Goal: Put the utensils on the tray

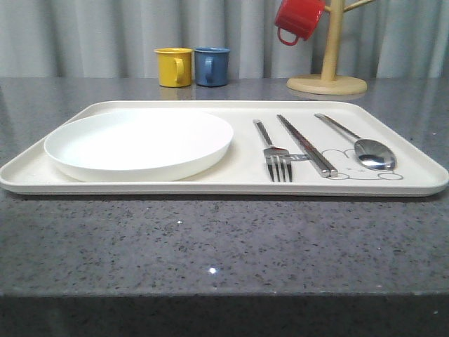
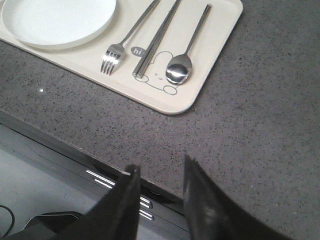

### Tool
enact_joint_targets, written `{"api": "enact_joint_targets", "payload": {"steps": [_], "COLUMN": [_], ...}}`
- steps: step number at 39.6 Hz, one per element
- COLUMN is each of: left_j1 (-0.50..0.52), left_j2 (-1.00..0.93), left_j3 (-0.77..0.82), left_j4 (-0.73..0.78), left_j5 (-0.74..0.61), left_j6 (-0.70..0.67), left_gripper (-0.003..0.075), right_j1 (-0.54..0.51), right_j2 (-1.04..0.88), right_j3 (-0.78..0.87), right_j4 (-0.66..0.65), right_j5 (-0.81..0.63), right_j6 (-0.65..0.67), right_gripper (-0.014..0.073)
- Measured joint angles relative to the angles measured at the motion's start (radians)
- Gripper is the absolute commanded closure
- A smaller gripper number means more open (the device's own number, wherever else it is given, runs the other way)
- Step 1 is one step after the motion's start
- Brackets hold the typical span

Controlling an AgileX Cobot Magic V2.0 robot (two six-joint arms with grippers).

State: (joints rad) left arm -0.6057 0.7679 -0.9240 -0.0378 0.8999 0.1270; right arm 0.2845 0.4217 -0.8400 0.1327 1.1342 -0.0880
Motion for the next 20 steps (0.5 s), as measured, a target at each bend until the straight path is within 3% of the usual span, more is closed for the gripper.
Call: {"api": "enact_joint_targets", "payload": {"steps": [5, 20], "left_j1": [0.000, 0.000], "left_j2": [0.000, 0.000], "left_j3": [0.000, 0.000], "left_j4": [0.000, 0.000], "left_j5": [-0.001, -0.005], "left_j6": [0.000, 0.000], "left_gripper": [0.0738, 0.0738], "right_j1": [0.000, 0.000], "right_j2": [0.000, 0.000], "right_j3": [0.000, 0.000], "right_j4": [-0.002, -0.002], "right_j5": [0.000, -0.004], "right_j6": [0.000, 0.000], "right_gripper": [0.0666, 0.0662]}}
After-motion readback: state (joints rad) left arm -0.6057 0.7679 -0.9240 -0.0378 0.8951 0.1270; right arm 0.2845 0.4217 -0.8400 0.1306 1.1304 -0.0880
